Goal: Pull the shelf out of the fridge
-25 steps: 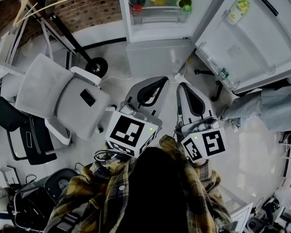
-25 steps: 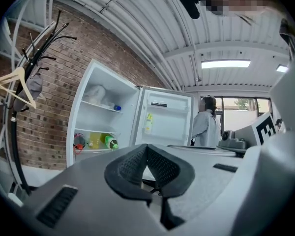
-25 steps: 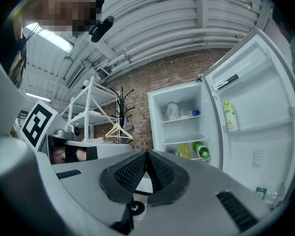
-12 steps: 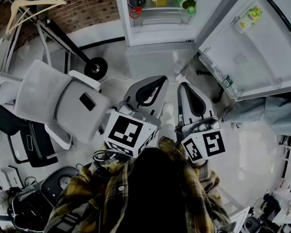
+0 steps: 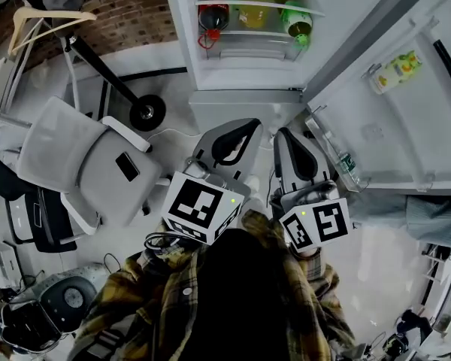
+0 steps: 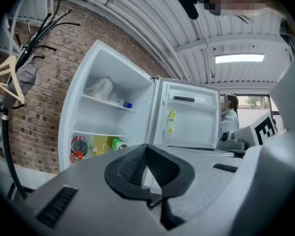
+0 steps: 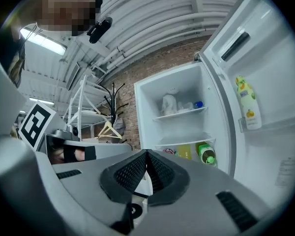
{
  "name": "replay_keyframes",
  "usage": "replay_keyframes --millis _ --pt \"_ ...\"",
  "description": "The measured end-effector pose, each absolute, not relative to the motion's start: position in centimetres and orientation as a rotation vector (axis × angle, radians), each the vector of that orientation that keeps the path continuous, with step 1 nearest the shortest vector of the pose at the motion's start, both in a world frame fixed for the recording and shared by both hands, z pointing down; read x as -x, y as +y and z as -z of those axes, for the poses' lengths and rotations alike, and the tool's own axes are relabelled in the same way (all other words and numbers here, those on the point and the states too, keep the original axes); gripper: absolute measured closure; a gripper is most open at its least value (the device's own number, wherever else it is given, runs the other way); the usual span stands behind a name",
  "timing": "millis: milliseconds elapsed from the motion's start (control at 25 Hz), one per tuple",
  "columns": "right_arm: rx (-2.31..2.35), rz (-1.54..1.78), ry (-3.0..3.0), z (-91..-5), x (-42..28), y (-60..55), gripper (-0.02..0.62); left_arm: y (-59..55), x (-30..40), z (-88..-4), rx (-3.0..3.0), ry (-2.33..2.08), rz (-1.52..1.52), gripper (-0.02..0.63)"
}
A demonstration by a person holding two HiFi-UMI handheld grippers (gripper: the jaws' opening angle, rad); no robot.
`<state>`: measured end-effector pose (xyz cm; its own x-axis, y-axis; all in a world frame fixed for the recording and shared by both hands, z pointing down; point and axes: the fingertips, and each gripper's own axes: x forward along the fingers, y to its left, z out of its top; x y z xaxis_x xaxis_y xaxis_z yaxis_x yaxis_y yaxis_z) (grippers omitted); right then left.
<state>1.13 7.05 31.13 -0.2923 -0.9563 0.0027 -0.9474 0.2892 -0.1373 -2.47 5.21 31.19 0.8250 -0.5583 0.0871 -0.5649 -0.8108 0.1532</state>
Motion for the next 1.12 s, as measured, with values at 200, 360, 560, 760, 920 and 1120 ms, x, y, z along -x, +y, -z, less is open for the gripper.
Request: replay_keyframes --millis 200,360,560,760,920,1120 --pt "1.777 0.154 2.493 -30.3 -4.8 4.2 0.578 2.5 -1.2 -30.4 -2.826 -0.93 -0.03 0.603" --pt "1.749 0.144 2.527 -30.0 -7.8 2.5 0.578 0.6 -4.2 -30.2 -2.805 -0.964 -0.012 0.603" --pt "1.712 0.145 2.57 -30.1 -11.1 1.0 0.578 -0.8 -7.1 -30.2 -2.786 -1.014 -0.011 0.603" --pt "1.667 0.181 2.593 -30.5 -12.3 -0.6 0.578 -2.0 -8.2 -30.9 -2.751 -1.058 -0.037 0.603" --pt "1.621 0.235 2.631 -31.6 -12.0 -1.9 0.578 -3.1 -7.9 -31.5 -2.717 -1.104 -0.064 0.603" --pt "1.585 0.252 2.658 -31.9 -11.2 -4.4 0.578 -5.5 -7.2 -31.8 -2.69 -1.139 -0.066 0.603"
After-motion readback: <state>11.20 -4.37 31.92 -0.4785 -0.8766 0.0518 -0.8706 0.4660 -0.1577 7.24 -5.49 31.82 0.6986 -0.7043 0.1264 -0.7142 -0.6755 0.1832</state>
